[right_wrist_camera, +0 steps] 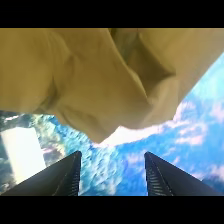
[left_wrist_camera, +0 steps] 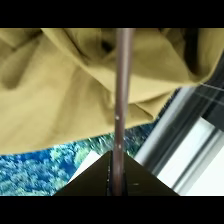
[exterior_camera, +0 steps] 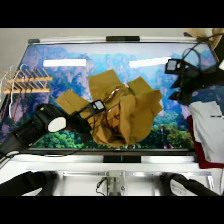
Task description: Fold the shirts.
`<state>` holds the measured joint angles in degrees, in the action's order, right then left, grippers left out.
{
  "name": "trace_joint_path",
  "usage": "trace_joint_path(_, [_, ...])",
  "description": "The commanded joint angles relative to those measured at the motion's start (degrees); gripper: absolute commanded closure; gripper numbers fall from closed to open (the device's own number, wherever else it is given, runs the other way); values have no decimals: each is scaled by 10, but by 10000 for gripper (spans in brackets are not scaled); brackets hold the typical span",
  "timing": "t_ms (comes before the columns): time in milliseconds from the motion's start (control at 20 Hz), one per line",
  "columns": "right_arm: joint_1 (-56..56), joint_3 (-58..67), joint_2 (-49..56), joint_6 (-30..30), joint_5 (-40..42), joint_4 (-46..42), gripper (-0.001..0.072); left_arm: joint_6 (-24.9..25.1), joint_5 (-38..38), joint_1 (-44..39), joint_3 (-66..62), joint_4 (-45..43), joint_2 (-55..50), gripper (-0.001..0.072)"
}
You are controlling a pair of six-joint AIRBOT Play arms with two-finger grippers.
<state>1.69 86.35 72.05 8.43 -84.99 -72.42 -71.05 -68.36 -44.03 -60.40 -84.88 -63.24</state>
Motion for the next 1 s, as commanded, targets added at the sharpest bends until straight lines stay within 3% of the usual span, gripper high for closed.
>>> trace_joint_path(0, [-30,1,23,-47,34,28,206,3,32,0,0,-7,0,669])
trace_joint_path(600, [-33,1,40,-45,14,59,206,22,32,-9,0,-11,-3,669])
trace_joint_path(950, [-33,1,10,-49,64,56,205,14,32,-9,0,-17,-4,670])
